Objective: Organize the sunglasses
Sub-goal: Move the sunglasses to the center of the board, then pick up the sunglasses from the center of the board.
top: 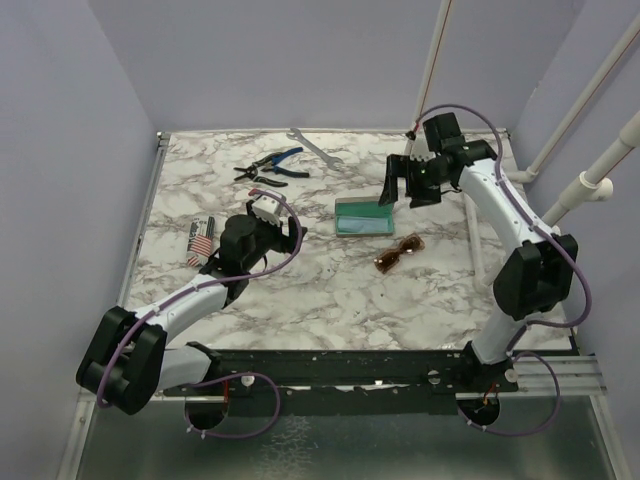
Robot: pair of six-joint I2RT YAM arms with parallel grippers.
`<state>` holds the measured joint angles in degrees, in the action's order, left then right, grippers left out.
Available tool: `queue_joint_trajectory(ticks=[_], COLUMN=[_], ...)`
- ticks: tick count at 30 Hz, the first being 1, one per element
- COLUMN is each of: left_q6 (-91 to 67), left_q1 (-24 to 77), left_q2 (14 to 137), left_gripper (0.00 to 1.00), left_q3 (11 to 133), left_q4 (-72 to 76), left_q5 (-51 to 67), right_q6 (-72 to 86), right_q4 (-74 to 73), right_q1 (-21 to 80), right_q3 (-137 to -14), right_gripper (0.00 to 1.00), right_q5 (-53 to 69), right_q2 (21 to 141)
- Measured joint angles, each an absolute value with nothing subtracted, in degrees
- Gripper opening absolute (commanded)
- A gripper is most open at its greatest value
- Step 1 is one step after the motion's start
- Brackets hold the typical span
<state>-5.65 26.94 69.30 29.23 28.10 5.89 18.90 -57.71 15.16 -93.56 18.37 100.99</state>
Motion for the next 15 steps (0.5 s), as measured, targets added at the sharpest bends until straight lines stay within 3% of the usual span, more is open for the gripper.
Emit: queue_joint_trajectory(ticks=[3,8,15], left_q6=[-4.84,-2.98,-3.42], left_q1=[26.94,26.72,25.41], left_q2=[69.1,68.12,64.1], left_gripper=[0.87,0.96,0.99], left_q3=[29.15,28.42,24.62], left_q4=[28.21,28.38,28.71], left_q5=[5.93,7.84,12.69], right_q6=[5.89,-24.03,-57.36], right_q4=[-49.74,-36.4,-45.45], right_q1=[15.16,15.0,15.14], right_q3=[-92.44,-77.82,-76.53], right_gripper=[0.99,1.0,1.0], right_q5=[18.72,23.68,23.99], right_q2=[97.27,87.22,91.18])
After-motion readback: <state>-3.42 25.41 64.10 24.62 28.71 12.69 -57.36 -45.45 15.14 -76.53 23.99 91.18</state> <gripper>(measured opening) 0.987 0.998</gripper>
